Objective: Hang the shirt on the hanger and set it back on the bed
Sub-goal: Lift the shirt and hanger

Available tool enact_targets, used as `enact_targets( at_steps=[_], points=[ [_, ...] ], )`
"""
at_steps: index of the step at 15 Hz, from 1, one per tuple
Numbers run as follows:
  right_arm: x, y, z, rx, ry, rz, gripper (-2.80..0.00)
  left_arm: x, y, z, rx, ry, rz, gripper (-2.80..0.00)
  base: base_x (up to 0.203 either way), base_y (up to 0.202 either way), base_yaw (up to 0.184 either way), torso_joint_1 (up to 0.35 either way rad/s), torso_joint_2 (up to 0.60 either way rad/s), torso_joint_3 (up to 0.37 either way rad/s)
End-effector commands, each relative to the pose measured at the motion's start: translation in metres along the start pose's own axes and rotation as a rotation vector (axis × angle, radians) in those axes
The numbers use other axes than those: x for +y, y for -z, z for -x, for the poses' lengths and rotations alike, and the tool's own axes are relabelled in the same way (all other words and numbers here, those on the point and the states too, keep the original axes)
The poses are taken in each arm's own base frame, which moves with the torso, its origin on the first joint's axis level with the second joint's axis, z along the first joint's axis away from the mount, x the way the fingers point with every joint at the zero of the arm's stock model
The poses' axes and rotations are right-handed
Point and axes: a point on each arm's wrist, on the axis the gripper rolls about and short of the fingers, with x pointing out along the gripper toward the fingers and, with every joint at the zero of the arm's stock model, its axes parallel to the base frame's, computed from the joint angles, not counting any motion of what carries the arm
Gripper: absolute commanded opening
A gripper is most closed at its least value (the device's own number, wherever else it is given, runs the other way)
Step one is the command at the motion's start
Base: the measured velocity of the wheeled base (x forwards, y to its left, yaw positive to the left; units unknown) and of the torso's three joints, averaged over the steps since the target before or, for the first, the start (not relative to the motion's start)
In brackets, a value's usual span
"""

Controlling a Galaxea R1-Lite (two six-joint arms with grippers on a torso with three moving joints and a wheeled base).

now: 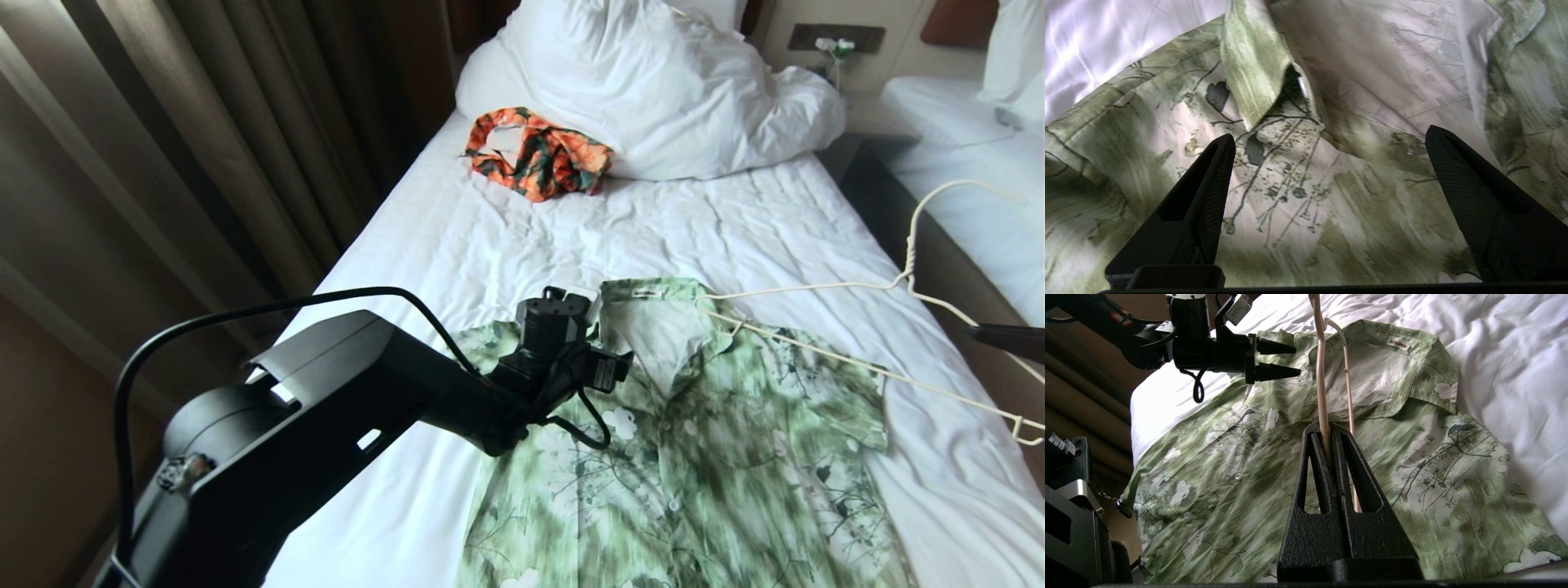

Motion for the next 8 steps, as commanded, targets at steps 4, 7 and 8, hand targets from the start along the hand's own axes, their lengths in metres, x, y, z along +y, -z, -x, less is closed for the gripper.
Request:
enact_targets(
  at_steps=[4,7,8],
  points=[
    [-0.002,0.004,-0.001,-0.005,-0.009,-0.012,-2.80,0.006,0.009,-0.022,-0.022,-0.018,0.007,0.00,0.000,0.000,0.000,0.000,0.00,0.000],
    [-0.003,0.007,-0.001,-0.004,-0.010,-0.019,-2.80,0.006,0.016,-0.039,-0.046,-0.029,0.013,0.00,0.000,0.000,0.000,0.000,0.00,0.000],
    [-0.003,0.007,-0.001,-0.004,-0.010,-0.019,-2.80,0.005,0.019,-0.045,-0.057,-0.041,0.013,0.00,0.000,0.000,0.000,0.000,0.00,0.000]
  ],
)
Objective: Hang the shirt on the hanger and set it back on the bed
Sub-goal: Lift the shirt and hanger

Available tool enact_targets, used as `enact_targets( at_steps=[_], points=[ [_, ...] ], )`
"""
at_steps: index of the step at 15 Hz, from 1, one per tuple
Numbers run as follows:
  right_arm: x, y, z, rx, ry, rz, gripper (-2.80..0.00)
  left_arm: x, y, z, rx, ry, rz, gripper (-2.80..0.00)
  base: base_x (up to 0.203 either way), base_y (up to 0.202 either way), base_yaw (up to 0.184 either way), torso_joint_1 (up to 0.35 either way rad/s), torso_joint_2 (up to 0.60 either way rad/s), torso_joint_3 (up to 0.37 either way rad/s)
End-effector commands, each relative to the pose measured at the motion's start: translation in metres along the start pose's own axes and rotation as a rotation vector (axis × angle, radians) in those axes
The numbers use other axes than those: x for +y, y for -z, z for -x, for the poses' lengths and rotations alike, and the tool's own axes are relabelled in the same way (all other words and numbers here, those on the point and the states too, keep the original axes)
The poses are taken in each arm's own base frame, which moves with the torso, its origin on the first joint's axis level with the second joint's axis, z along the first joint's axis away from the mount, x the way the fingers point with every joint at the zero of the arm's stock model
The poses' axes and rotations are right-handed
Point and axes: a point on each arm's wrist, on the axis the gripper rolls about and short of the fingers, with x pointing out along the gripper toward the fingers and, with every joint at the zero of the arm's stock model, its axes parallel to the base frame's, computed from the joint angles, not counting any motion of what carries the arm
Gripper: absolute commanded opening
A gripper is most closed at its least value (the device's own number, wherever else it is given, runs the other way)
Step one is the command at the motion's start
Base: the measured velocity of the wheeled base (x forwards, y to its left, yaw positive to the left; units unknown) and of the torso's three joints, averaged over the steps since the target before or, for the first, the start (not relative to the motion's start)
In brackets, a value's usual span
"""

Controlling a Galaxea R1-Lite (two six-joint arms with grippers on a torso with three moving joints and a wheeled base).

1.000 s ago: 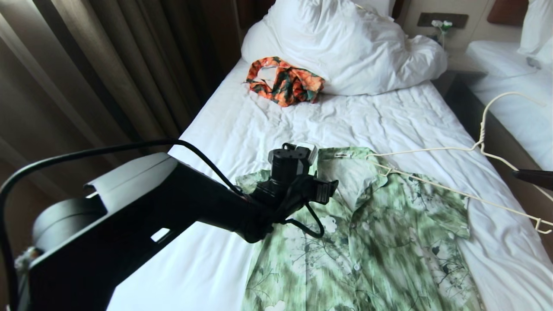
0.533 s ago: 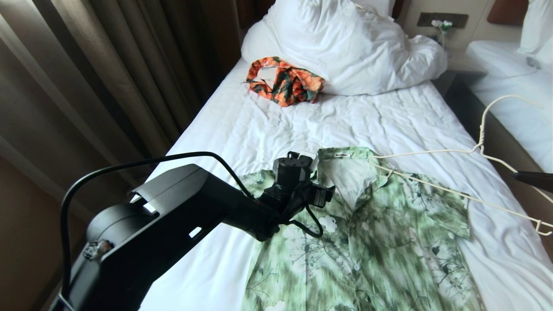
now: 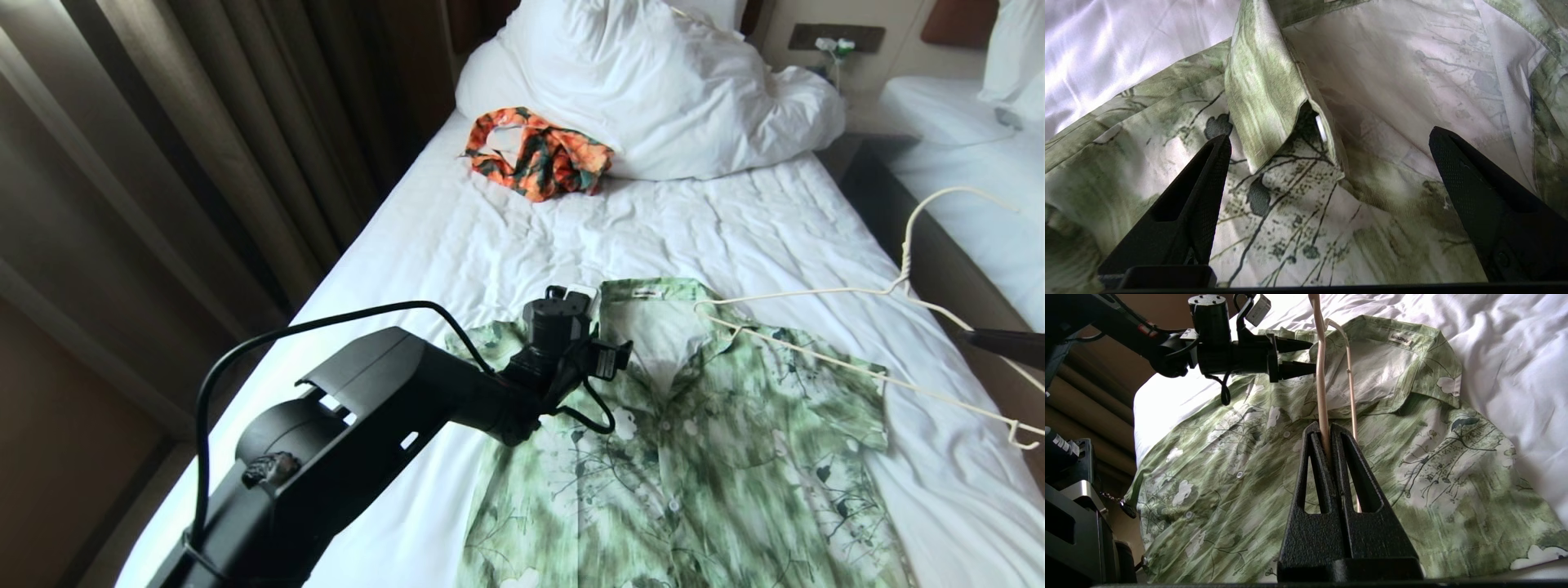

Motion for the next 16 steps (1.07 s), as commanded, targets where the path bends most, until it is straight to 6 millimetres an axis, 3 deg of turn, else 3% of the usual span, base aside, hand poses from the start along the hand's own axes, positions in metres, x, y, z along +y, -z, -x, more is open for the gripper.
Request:
enact_targets(
  at_steps=[1,5,6,12,16],
  points=[
    [-0.001,0.001,0.000,-0.005,-0.007,-0.001,-2.80,-0.003,0.014,-0.013,-0.013,-0.018,0.000,0.00,0.000,0.000,0.000,0.000,0.00,0.000],
    [-0.002,0.003,0.000,-0.005,-0.007,-0.006,-2.80,-0.005,0.009,-0.024,-0.074,-0.049,-0.008,0.00,0.000,0.000,0.000,0.000,0.00,0.000],
    [-0.002,0.002,0.000,-0.005,-0.007,-0.003,-2.80,-0.005,0.005,-0.025,-0.087,-0.049,-0.008,-2.80,0.000,0.000,0.000,0.000,0.00,0.000],
    [-0.001,0.001,0.001,-0.006,-0.003,0.004,-2.80,-0.010,0.009,-0.030,-0.096,-0.044,-0.047,-2.80,0.000,0.000,0.000,0.000,0.00,0.000],
    [-0.002,0.003,0.001,-0.006,-0.004,-0.003,-2.80,-0.009,-0.001,-0.029,-0.122,-0.059,-0.043,-2.80,0.000,0.000,0.000,0.000,0.00,0.000]
  ],
)
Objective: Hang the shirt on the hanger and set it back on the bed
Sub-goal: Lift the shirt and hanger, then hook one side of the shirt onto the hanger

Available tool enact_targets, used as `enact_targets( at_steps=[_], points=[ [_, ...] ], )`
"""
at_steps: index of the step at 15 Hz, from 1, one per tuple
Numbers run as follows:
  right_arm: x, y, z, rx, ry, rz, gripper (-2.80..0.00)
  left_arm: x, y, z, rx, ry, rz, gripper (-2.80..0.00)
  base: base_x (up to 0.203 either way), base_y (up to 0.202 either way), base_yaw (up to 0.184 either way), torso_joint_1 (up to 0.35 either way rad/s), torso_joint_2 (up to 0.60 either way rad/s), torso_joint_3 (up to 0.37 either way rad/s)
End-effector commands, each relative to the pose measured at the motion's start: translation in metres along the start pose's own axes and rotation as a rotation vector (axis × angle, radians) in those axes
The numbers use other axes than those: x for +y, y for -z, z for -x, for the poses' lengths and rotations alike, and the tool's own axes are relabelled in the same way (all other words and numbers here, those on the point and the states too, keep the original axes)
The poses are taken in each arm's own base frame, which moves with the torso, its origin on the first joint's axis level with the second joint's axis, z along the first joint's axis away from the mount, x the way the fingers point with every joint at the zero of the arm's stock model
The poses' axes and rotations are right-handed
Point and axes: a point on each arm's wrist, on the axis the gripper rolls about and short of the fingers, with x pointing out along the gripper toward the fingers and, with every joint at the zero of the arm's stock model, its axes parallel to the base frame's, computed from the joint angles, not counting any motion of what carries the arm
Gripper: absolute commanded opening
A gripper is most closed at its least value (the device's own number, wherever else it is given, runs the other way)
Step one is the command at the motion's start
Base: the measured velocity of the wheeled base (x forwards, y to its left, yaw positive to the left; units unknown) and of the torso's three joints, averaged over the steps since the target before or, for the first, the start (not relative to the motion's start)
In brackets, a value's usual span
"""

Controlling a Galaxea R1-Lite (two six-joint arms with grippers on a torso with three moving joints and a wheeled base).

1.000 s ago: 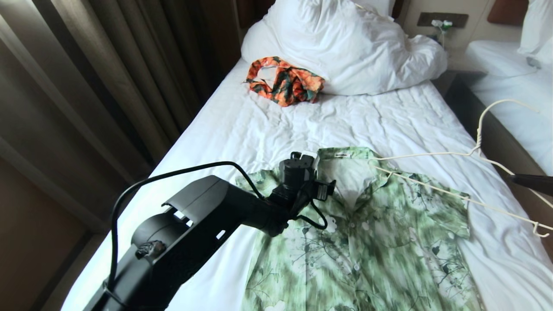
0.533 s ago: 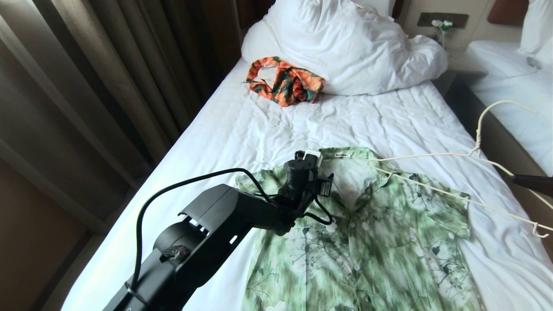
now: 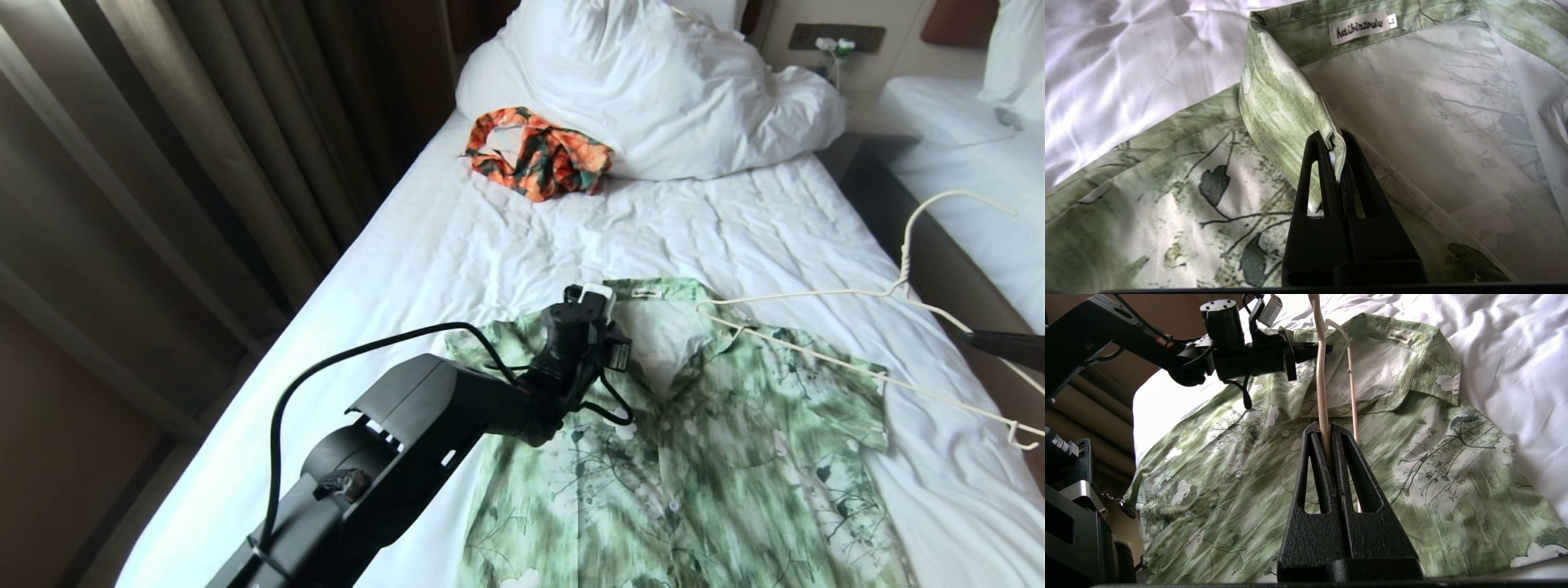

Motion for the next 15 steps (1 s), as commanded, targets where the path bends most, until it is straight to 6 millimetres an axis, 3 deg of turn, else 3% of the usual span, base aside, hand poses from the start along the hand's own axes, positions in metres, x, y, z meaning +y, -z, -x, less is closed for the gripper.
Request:
enact_targets(
  at_steps=[1,4,11,15],
  points=[
    [0.000,0.001,-0.001,-0.005,-0.009,0.001,-2.80,0.002,-0.012,0.004,-0.017,-0.020,0.004,-2.80,0.000,0.000,0.000,0.000,0.00,0.000],
    [0.001,0.000,-0.009,-0.002,-0.036,0.005,-2.80,0.004,-0.028,0.025,0.018,-0.023,-0.001,-2.80,0.000,0.000,0.000,0.000,0.00,0.000],
    [0.016,0.004,-0.053,0.030,-0.168,-0.011,-2.80,-0.011,-0.111,0.130,0.030,0.049,0.001,-2.80,0.000,0.000,0.000,0.000,0.00,0.000],
    [0.028,0.000,-0.076,0.057,-0.232,0.010,-2.80,-0.026,-0.126,0.152,0.039,0.057,-0.010,-2.80,0.000,0.000,0.000,0.000,0.00,0.000]
  ],
)
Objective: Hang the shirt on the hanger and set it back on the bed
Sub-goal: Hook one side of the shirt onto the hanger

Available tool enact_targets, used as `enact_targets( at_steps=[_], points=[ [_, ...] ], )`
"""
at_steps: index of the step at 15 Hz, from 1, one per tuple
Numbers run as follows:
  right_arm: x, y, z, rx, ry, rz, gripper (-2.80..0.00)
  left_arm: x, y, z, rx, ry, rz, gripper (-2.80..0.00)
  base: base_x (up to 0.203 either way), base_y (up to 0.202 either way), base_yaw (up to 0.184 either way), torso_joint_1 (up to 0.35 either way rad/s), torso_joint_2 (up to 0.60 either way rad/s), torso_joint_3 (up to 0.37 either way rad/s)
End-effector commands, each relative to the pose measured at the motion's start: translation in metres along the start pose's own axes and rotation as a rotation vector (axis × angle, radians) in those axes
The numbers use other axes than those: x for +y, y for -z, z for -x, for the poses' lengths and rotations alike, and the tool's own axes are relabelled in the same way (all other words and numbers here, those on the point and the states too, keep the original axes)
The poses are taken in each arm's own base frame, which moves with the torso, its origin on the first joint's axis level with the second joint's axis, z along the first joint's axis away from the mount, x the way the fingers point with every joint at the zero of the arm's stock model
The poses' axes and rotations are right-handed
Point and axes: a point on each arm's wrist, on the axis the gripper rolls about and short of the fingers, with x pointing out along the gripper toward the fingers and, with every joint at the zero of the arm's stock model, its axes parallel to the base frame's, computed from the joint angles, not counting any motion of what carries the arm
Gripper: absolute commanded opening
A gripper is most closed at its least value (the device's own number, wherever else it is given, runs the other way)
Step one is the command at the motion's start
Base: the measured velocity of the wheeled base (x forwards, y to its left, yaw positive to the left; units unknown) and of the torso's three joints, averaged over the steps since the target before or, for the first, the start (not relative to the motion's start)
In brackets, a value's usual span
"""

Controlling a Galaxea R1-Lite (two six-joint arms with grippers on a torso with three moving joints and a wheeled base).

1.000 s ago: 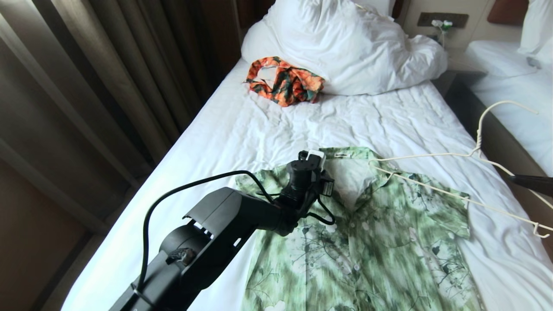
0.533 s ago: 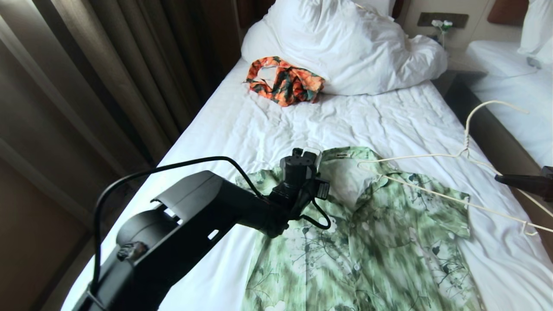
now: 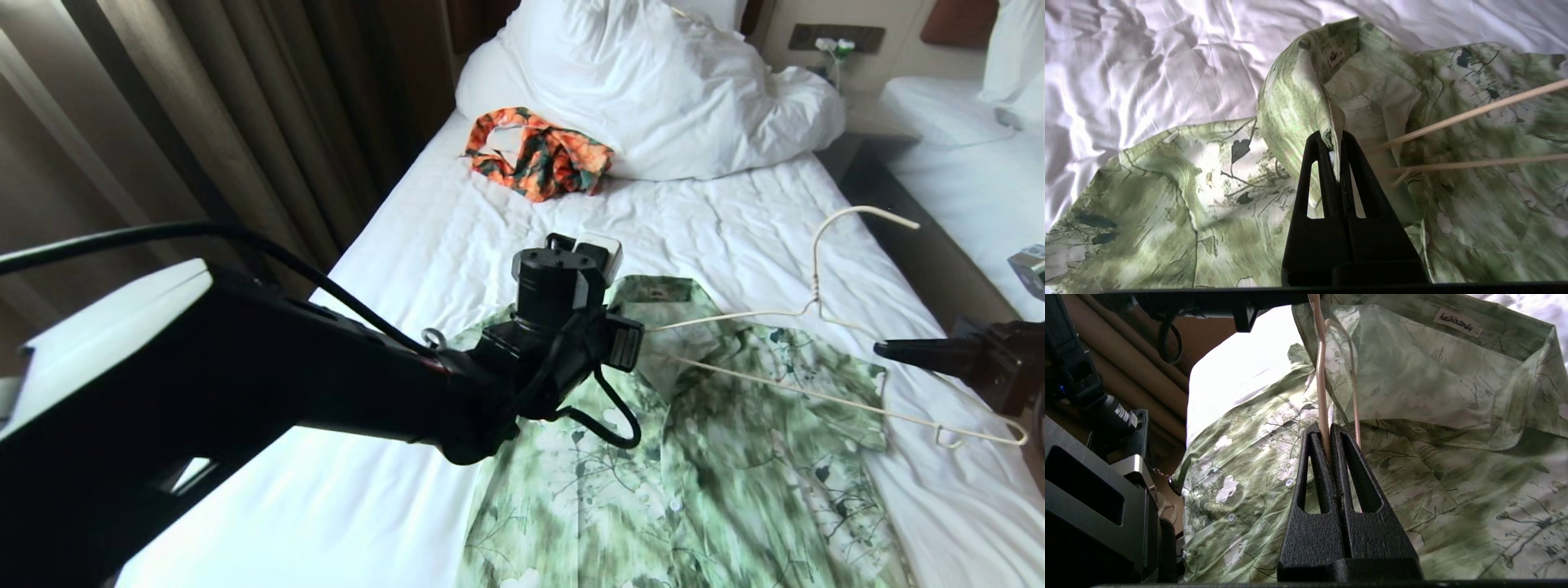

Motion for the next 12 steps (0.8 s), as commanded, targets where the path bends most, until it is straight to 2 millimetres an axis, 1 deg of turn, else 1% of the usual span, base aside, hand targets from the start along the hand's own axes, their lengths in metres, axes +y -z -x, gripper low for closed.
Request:
enact_targets(
  at_steps=[1,3,5,9,12],
  points=[
    [0.003,-0.003,-0.008,0.002,-0.029,0.016,-2.80,-0.003,-0.020,0.016,-0.047,0.014,0.011,-2.80,0.000,0.000,0.000,0.000,0.00,0.000],
    [0.005,-0.006,-0.015,0.005,-0.052,0.026,-2.80,-0.009,-0.025,0.023,-0.047,0.033,0.009,-2.80,0.000,0.000,0.000,0.000,0.00,0.000],
    [0.010,-0.009,-0.025,0.007,-0.087,0.039,-2.80,-0.015,-0.025,0.029,-0.041,0.052,0.003,-2.80,0.000,0.000,0.000,0.000,0.00,0.000],
    [0.023,-0.018,-0.045,0.008,-0.163,0.078,-2.80,-0.034,-0.029,0.062,-0.026,0.122,-0.014,-2.80,0.000,0.000,0.000,0.000,0.00,0.000],
    [0.032,-0.024,-0.058,0.010,-0.213,0.103,-2.80,-0.038,-0.042,0.080,-0.049,0.129,-0.010,-2.80,0.000,0.000,0.000,0.000,0.00,0.000]
  ],
)
